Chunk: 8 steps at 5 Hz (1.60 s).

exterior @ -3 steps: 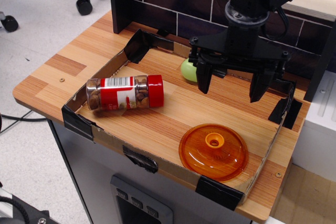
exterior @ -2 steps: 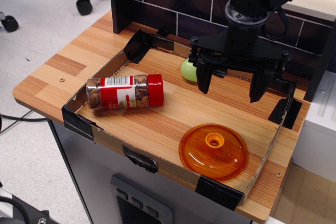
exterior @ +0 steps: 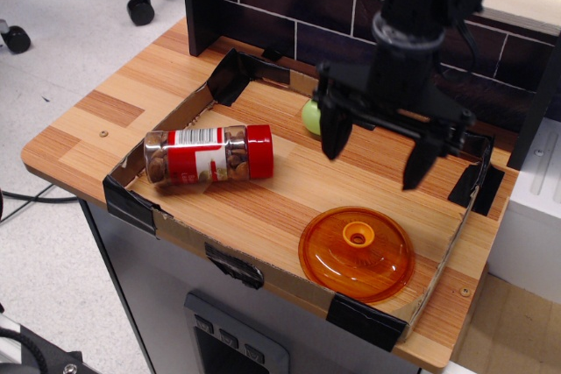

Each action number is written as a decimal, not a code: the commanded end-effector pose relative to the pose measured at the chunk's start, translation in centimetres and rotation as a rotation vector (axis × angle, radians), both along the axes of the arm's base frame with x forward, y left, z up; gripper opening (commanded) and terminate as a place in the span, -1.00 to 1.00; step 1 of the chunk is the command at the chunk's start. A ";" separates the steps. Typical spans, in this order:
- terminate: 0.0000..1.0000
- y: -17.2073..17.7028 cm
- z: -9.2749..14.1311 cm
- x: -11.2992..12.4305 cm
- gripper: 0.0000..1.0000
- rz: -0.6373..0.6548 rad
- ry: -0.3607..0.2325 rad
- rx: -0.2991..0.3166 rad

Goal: Upright basil bottle

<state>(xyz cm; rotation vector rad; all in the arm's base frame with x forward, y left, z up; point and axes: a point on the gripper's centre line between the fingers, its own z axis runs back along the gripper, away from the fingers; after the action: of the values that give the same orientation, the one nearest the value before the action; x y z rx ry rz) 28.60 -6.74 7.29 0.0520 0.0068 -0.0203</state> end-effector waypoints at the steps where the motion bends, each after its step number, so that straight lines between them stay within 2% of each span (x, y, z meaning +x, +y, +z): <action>1: -1.00 3.2 2.6 1.1 1.00 -0.427 -0.039 0.008; 2: -1.00 4.4 2.4 1.7 1.00 -0.646 -0.068 0.002; 3: -1.00 5.1 2.2 1.6 1.00 -0.679 -0.154 0.008; 5: -1.00 6.4 0.6 2.6 1.00 -0.644 -0.171 0.048; 6: -1.00 7.0 -0.9 3.3 1.00 -0.631 -0.127 0.070; 7: -1.00 7.1 -2.3 3.5 1.00 -0.638 -0.089 0.054; 8: -1.00 7.3 -3.3 3.0 1.00 -0.672 -0.081 0.094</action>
<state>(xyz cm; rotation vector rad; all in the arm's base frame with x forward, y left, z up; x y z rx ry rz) 30.52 0.81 2.96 0.1347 -0.0609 -0.6827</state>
